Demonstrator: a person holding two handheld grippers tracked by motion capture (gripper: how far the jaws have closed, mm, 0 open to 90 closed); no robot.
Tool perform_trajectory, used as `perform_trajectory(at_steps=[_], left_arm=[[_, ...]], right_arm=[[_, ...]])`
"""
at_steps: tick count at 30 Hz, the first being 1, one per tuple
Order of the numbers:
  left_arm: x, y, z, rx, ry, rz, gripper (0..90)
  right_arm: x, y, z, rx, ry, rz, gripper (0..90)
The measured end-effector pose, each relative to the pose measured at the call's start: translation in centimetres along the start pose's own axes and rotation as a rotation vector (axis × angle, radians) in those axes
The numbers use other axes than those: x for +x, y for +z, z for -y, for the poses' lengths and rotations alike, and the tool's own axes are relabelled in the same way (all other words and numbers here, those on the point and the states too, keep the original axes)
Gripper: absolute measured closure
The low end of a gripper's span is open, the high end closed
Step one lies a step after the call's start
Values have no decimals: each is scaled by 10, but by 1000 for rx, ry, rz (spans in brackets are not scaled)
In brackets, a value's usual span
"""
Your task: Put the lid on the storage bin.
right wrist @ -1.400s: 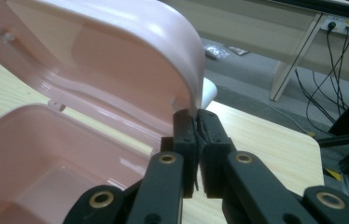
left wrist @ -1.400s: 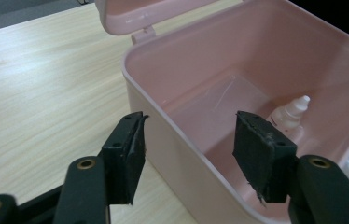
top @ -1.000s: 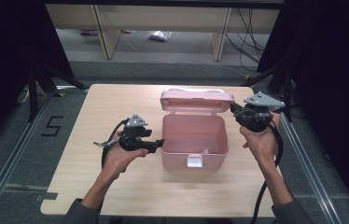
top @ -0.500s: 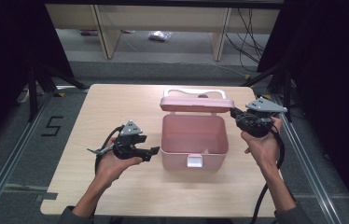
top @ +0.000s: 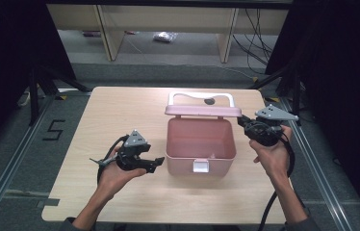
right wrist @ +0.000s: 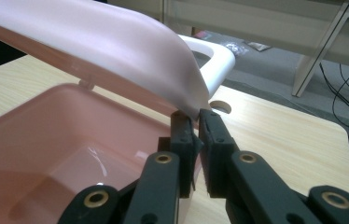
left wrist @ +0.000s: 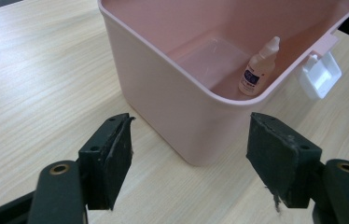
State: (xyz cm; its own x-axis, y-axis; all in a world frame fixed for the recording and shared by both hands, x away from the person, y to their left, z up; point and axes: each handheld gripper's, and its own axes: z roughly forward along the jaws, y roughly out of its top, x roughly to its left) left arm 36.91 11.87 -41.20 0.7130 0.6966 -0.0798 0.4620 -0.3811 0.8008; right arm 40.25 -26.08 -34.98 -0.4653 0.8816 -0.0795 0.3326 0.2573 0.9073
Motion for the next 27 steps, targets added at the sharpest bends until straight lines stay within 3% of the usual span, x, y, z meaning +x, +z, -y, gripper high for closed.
perform_trajectory(at_steps=[2, 6, 8, 9, 10, 12, 17, 18, 27], left_arm=[[-1, 0, 1, -3, -2, -3, 302], [-4, -2, 4, 7, 11, -5, 301], [-4, -2, 6, 7, 18, -2, 300], [-5, -3, 7, 11, 16, -9, 300], [-5, -3, 8, 11, 15, -11, 300], [-5, -4, 9, 17, 22, -3, 299], [-5, -5, 12, 18, 21, -1, 299], [-5, -5, 12, 18, 20, -8, 299], [-8, -5, 18, 33, 37, -8, 298]], right_arm=[[2, -1, 1, 25, 33, -23, 851], [2, -2, 4, 7, 25, -16, 848], [2, -3, 5, 16, 35, -37, 847], [2, -3, 5, 9, 18, -27, 847], [4, -3, 6, 15, 48, -28, 847], [1, -3, 6, 9, 15, -27, 847], [5, -6, 8, 38, 50, -35, 844], [3, -4, 9, 18, 22, -36, 844], [5, -7, 13, 35, 45, -48, 841]])
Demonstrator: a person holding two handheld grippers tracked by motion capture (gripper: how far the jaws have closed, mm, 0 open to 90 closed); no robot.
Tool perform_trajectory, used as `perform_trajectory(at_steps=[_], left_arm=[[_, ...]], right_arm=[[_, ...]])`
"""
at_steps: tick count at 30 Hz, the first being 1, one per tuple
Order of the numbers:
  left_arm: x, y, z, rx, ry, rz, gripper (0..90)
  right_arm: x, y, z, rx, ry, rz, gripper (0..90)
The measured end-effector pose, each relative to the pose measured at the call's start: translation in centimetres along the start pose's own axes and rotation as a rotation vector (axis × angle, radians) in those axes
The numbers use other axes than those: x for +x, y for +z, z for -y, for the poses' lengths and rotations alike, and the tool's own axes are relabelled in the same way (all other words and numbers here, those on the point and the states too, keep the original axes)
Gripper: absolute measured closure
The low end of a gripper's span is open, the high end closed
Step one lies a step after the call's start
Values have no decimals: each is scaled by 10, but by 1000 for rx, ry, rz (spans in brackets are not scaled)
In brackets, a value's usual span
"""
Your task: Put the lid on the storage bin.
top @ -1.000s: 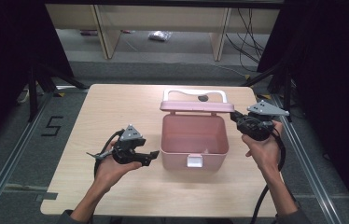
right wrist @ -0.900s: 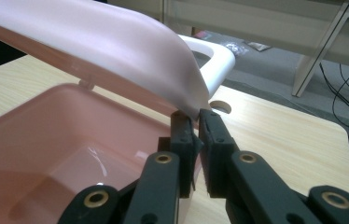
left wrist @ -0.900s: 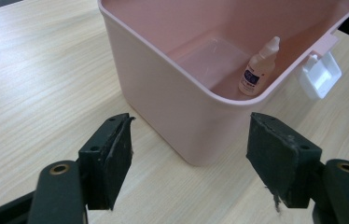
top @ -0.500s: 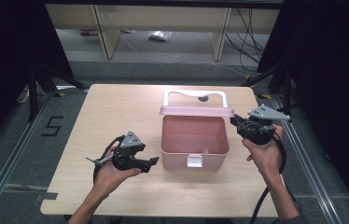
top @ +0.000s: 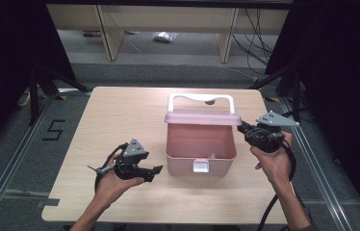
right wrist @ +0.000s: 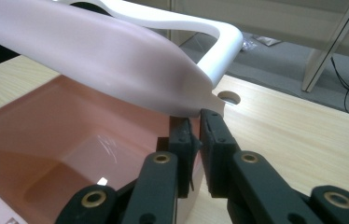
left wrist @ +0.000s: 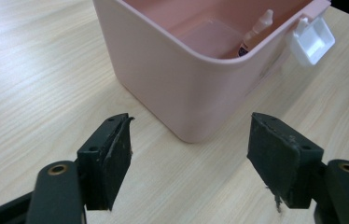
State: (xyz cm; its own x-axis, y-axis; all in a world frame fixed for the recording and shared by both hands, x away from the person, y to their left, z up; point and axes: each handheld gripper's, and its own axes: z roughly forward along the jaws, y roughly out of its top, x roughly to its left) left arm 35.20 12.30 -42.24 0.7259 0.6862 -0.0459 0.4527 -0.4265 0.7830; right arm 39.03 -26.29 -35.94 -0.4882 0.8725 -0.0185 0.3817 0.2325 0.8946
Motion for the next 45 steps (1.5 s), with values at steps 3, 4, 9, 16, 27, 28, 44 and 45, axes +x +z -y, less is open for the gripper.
perform_trajectory(at_steps=[3, 4, 9, 16, 27, 28, 44, 45], left_arm=[[-2, 0, 3, 2, -4, 7, 298], [-2, 0, 4, 3, -3, 7, 297], [-2, -2, 7, 6, -3, 5, 296], [-6, -1, 10, 24, 10, 12, 285], [-13, -4, 17, 34, 32, 21, 279], [-13, -4, 18, 30, 29, 18, 279], [-20, -10, 35, 26, 37, -10, 279], [-20, -10, 36, 28, 42, -7, 279]], right_arm=[[0, 1, 2, -16, -11, -9, 839], [0, -1, 3, -3, -11, -6, 839], [-1, -1, 6, -4, -26, -6, 834], [1, -2, 10, 4, -14, -17, 822], [2, -4, 18, 11, -34, -22, 812], [2, -5, 19, 21, -26, -28, 811], [7, -8, 30, 18, -8, -52, 793], [7, -8, 31, 19, -3, -51, 791]])
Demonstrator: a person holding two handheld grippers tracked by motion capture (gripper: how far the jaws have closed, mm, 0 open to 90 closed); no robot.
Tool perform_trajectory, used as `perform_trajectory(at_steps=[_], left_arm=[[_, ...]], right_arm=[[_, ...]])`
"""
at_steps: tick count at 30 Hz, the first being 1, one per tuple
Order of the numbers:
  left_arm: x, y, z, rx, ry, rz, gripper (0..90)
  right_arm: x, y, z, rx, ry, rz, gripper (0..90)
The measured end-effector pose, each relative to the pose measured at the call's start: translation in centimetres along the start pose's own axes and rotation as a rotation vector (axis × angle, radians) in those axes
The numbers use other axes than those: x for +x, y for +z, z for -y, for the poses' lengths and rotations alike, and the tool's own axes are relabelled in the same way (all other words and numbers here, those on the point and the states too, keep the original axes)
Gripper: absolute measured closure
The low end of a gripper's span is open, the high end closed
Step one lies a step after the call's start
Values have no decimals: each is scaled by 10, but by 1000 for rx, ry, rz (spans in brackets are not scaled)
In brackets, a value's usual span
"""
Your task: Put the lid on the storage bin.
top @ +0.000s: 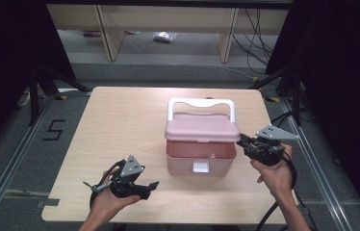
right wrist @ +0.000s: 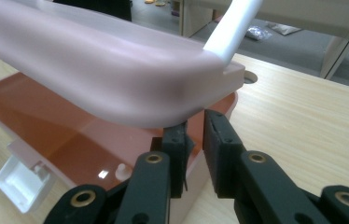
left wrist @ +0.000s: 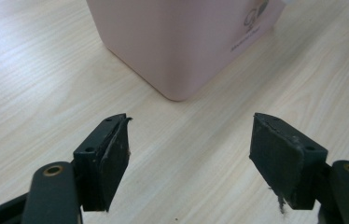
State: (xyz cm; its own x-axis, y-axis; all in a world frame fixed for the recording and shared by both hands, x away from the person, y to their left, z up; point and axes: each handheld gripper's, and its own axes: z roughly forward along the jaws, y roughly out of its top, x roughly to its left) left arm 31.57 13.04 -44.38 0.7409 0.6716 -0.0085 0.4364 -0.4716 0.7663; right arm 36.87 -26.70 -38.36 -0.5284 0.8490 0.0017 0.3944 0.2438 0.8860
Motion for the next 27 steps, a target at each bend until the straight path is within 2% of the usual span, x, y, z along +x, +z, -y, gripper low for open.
perform_trajectory(at_steps=[1, 2, 3, 5, 6, 7, 8, 10, 11, 12, 13, 14, 15, 17, 18, 19, 23, 24, 25, 26, 27], left_arm=[[-1, 0, 2, 2, -1, 1, 279], [-1, 0, 2, 3, 0, 2, 279], [-2, 0, 3, -2, -6, 7, 279], [-2, -1, 4, 2, 9, -6, 279], [-3, -1, 5, 3, 0, 7, 279], [-4, -1, 5, 5, -5, 7, 279], [-5, -2, 5, 7, -1, 5, 279], [-6, -2, 6, 4, 1, 3, 279], [-6, -2, 7, 3, -4, -1, 279], [-6, -2, 7, 4, 0, -1, 279], [-6, -2, 7, 6, 5, 9, 279], [-7, -2, 8, 12, 8, 7, 279], [-8, -1, 8, 10, 3, 6, 279], [-9, 0, 10, 12, 0, 13, 279], [-10, 0, 10, 18, 6, 12, 279], [-9, 1, 10, 23, 19, 11, 279], [-12, 2, 12, 24, 9, 16, 279], [-12, 3, 13, 25, 8, 18, 279], [-12, 3, 13, 26, 8, 24, 278], [-12, 3, 13, 27, 8, 22, 278], [-12, 3, 14, 29, 12, 19, 278]], right_arm=[[-1, -1, 0, 15, -16, -5, 792], [-2, -1, 1, 3, -36, 6, 792], [-2, -2, 1, 11, -34, -1, 792], [0, -2, 3, 15, -21, -13, 792], [1, -2, 4, 18, -27, -17, 792], [2, -2, 4, 6, -25, -12, 792], [3, -2, 4, 18, -19, -23, 791], [3, -2, 5, 10, -33, -17, 788], [5, -2, 6, 0, -20, -20, 786], [5, -3, 7, 21, -23, -32, 786], [4, -4, 7, 10, -31, -31, 786], [5, -4, 8, 7, -26, -31, 786], [8, -5, 9, 14, 11, -46, 784], [6, -6, 11, 11, -13, -42, 783], [9, -7, 11, 29, 17, -49, 783], [7, -6, 12, 5, -19, -45, 782], [8, -10, 15, 24, -9, -53, 778], [10, -11, 16, 29, 13, -59, 776], [9, -9, 18, 11, -12, -58, 767], [8, -10, 18, 26, -13, -58, 763], [10, -11, 19, 31, 8, -61, 761]])
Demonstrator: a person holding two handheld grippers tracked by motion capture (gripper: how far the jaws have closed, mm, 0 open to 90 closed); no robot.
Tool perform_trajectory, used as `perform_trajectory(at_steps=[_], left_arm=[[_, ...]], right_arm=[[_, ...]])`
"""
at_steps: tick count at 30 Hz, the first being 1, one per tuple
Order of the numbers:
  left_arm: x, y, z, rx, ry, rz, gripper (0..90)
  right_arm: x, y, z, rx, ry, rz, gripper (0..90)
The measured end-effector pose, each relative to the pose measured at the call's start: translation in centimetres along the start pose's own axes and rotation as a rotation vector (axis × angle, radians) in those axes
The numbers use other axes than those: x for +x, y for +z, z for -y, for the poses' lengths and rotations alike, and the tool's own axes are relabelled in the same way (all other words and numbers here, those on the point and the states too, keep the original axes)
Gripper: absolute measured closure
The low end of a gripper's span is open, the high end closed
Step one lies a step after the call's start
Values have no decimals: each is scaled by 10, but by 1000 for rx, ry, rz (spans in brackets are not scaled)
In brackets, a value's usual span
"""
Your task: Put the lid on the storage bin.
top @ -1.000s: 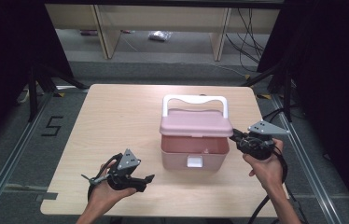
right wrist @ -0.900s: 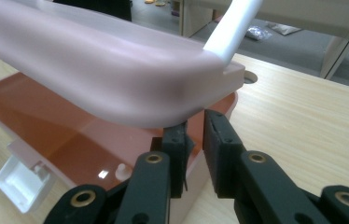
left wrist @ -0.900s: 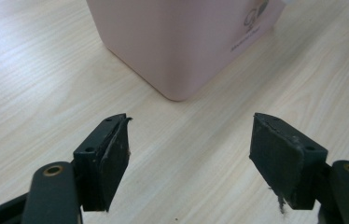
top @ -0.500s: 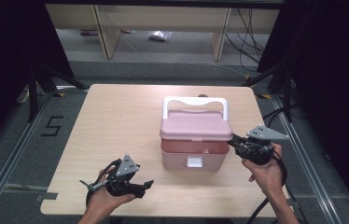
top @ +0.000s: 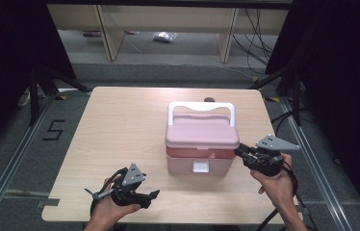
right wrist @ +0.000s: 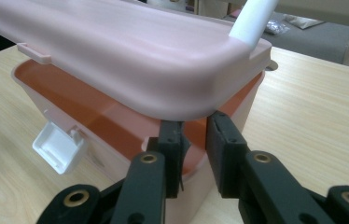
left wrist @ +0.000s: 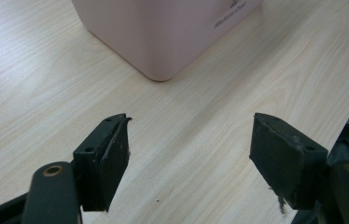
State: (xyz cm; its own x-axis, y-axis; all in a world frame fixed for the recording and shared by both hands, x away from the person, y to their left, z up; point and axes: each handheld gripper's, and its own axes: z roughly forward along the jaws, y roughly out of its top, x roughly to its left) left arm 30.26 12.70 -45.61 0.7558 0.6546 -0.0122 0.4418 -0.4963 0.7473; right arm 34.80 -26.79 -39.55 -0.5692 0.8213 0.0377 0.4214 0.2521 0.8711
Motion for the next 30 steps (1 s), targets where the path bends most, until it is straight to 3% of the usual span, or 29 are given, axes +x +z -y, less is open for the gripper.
perform_trajectory(at_steps=[3, 9, 11, 14, 16, 17, 20, 21, 22, 23, 24, 25, 27, 28, 29, 30], left_arm=[[0, 1, 2, 4, -4, 1, 276], [1, 0, 5, 5, 7, -11, 271], [1, 0, 7, 5, -4, -8, 270], [1, -1, 9, 9, -2, -7, 269], [1, -1, 10, 11, -4, -5, 269], [1, -1, 11, 8, -8, -2, 269], [1, -1, 12, 10, -7, -3, 269], [3, -1, 13, 13, 15, -15, 269], [2, -1, 13, 14, 8, -16, 269], [1, -1, 14, 12, -10, -7, 269], [1, -1, 15, 14, -15, -5, 269], [2, -1, 15, 22, -6, -14, 269], [3, -1, 16, 20, -4, -17, 269], [2, -1, 16, 20, -14, -15, 268], [2, -1, 17, 18, -17, -9, 268], [2, -2, 17, 22, -13, -11, 268]], right_arm=[[-2, 1, 2, -19, -28, -3, 752], [1, -1, 4, 0, 25, -27, 712], [-1, 0, 5, -17, 0, -33, 702], [2, -2, 6, 3, 21, -31, 693], [1, -1, 7, -13, -10, -27, 681], [3, -1, 8, -18, 13, -32, 674], [4, -3, 9, 13, 21, -35, 649], [4, -3, 10, 10, 23, -34, 643], [3, -2, 11, 4, 2, -41, 636], [5, -2, 13, 3, 29, -41, 631], [3, -3, 13, 5, -1, -39, 623], [5, -4, 14, 25, 26, -43, 613], [3, -5, 15, 26, 3, -35, 605], [6, -5, 17, 21, 41, -45, 595], [4, -5, 17, 25, 15, -47, 589], [5, -6, 17, 24, 28, -48, 585]])
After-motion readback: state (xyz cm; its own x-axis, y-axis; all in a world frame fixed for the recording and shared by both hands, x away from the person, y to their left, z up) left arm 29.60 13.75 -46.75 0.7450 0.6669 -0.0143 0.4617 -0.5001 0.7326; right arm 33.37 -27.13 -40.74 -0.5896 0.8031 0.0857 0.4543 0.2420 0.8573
